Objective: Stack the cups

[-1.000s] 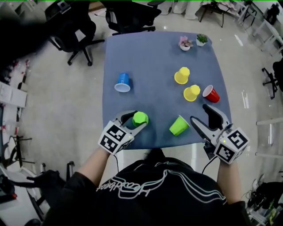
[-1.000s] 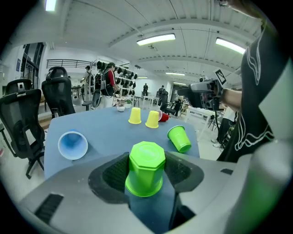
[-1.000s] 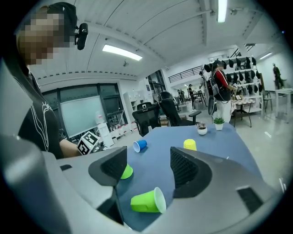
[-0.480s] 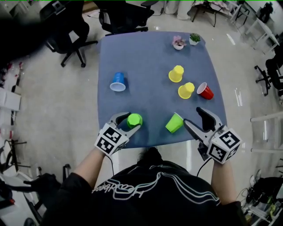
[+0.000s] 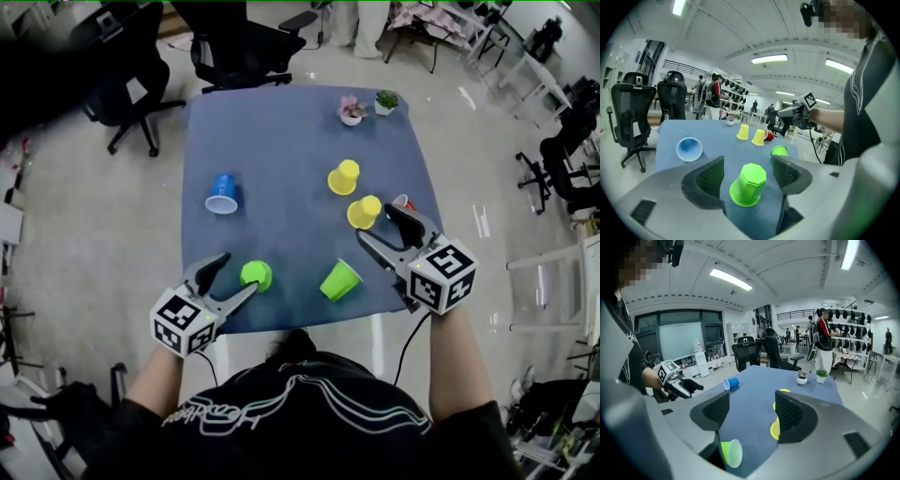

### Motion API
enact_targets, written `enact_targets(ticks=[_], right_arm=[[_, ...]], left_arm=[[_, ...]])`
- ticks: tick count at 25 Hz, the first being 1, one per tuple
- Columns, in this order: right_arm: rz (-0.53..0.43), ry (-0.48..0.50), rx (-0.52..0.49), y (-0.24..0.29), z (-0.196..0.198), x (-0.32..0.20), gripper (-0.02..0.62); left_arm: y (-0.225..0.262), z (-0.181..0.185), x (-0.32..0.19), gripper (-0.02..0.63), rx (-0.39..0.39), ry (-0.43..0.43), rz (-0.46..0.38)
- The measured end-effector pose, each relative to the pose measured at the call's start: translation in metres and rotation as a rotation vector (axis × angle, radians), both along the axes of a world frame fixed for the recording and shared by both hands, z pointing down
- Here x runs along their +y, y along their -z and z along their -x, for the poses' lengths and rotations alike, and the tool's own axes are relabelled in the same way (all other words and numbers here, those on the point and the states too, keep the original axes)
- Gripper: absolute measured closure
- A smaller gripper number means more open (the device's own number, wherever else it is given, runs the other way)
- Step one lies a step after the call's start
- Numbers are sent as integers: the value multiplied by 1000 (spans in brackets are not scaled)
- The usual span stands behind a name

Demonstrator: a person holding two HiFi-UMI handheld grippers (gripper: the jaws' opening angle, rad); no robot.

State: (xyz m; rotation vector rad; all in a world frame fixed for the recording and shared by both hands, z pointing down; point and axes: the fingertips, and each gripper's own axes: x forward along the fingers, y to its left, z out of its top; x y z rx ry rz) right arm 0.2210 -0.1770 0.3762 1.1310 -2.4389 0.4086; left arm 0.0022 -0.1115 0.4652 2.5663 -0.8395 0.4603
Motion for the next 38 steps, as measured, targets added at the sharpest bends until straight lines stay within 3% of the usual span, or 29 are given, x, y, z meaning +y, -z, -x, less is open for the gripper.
enact_targets(ticks=[5,12,18,26,30,38], right_arm=[[4,43,133,-15,-4,-56,293],[87,98,289,-65,-12,-114,293],[166,112,362,-104,-17,-145,293],[237,161,449,-130,-11,-157,295],[234,161,456,-131,-8,-158,356],[173,175,474,-113,-6,-154,359]], left_arm=[[32,26,-15,293,78,142,-21],[64,36,-23,293,82,245,-32],[71,37,-27,293,32,265,-76],[53,50,-29,293,11,302,-46],[47,50,-26,293,-8,283,-44],[54,46,-19,295,13,298,-41]])
